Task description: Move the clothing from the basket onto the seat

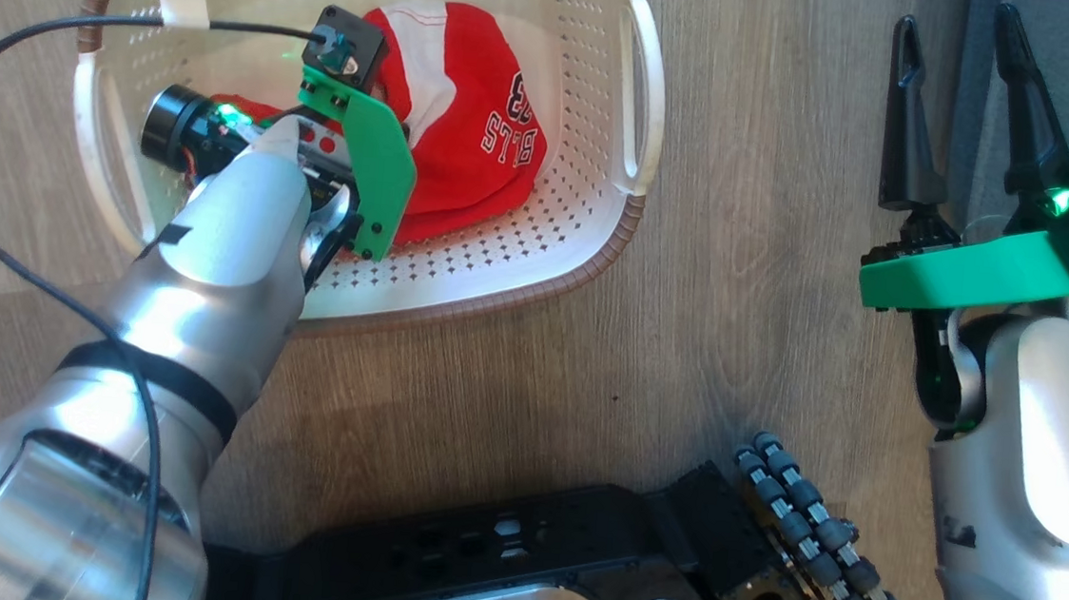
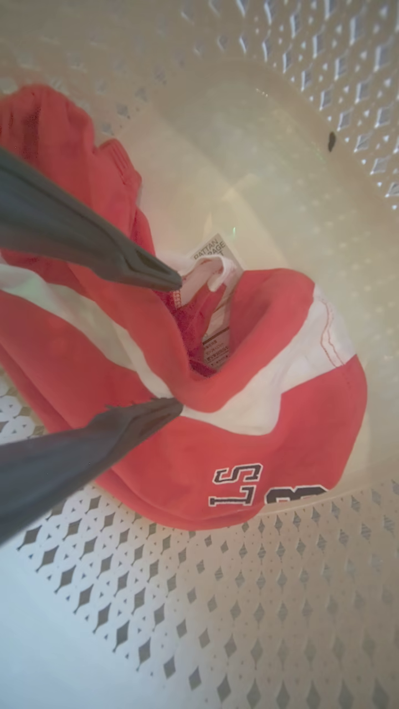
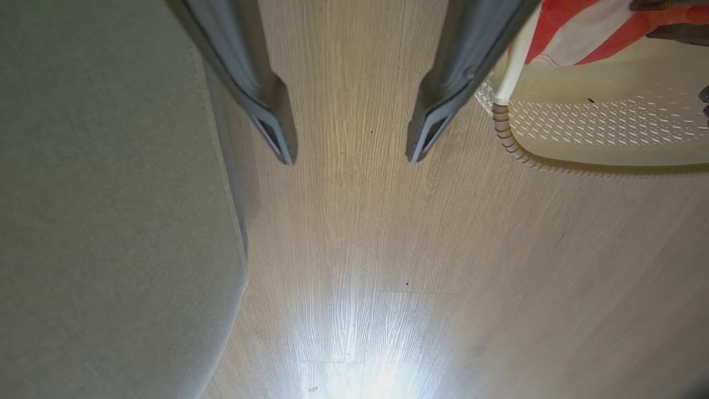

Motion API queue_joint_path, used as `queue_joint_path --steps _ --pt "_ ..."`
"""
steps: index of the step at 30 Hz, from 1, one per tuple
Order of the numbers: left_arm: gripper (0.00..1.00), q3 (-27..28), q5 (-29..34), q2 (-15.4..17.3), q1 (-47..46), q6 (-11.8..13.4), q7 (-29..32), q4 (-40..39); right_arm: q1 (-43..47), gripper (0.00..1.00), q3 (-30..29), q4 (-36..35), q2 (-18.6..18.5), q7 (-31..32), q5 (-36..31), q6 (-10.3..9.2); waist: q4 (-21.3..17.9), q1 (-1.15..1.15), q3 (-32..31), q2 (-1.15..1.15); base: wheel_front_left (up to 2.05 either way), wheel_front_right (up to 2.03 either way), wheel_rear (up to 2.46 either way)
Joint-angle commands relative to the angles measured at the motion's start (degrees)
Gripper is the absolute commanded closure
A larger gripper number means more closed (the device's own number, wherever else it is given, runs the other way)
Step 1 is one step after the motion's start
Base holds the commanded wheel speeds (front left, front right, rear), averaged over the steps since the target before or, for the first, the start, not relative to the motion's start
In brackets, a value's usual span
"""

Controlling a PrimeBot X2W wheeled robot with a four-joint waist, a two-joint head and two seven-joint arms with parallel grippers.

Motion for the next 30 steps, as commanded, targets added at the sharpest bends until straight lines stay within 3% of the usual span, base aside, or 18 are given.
queue_joint_path --steps 1,9,10,11,12,20,27,30 --pt "0.0 0.1 -0.5 0.8 0.2 0.4 -0.2 -0.7 1.7 0.0 0.9 -1.5 0.2 -0.4 0.3 -0.02 -0.1 0.0 0.2 0.0 0.0 0.0 0.0" --pt "0.0 -2.8 -2.7 0.8 -0.7 0.8 -0.3 0.6 1.7 0.0 0.8 -1.5 0.2 -0.4 0.8 -0.02 -0.8 0.0 1.5 0.0 0.0 0.0 0.0" --pt "0.29 -3.1 -3.0 0.8 -0.7 0.8 -0.3 0.7 1.7 0.0 0.8 -1.5 0.2 -0.4 0.9 -0.02 -0.9 0.0 1.6 0.0 0.0 0.0 0.0" --pt "0.71 -3.4 -3.2 0.8 -0.7 0.8 -0.3 0.9 1.7 0.0 0.8 -1.5 0.2 -0.4 0.9 -0.02 -0.9 0.0 1.6 0.0 0.0 0.0 0.0" --pt "1.0 -3.7 -3.5 0.8 -0.7 0.7 -0.4 0.9 1.7 0.0 0.8 -1.4 0.2 -0.4 1.0 -0.02 -0.9 0.0 1.5 0.0 0.0 0.0 0.0" --pt "1.0 -3.9 -9.2 0.8 1.6 -1.0 -9.5 -4.0 2.7 0.0 -1.0 -0.4 0.2 -0.4 0.2 -0.02 1.9 0.0 -5.5 0.0 0.0 0.0 0.0" --pt "1.0 -1.4 -13.1 1.0 6.4 -1.2 -20.9 -5.3 5.9 0.0 -2.5 1.5 0.2 -0.4 -2.5 -0.02 6.6 0.0 -20.1 0.0 0.0 0.0 0.0" --pt "1.0 0.6 -13.6 1.9 9.1 -0.9 -21.9 -7.3 7.5 0.0 -2.9 2.2 0.2 -0.4 -3.7 -0.02 8.3 0.0 -25.8 0.0 0.0 0.0 0.0"
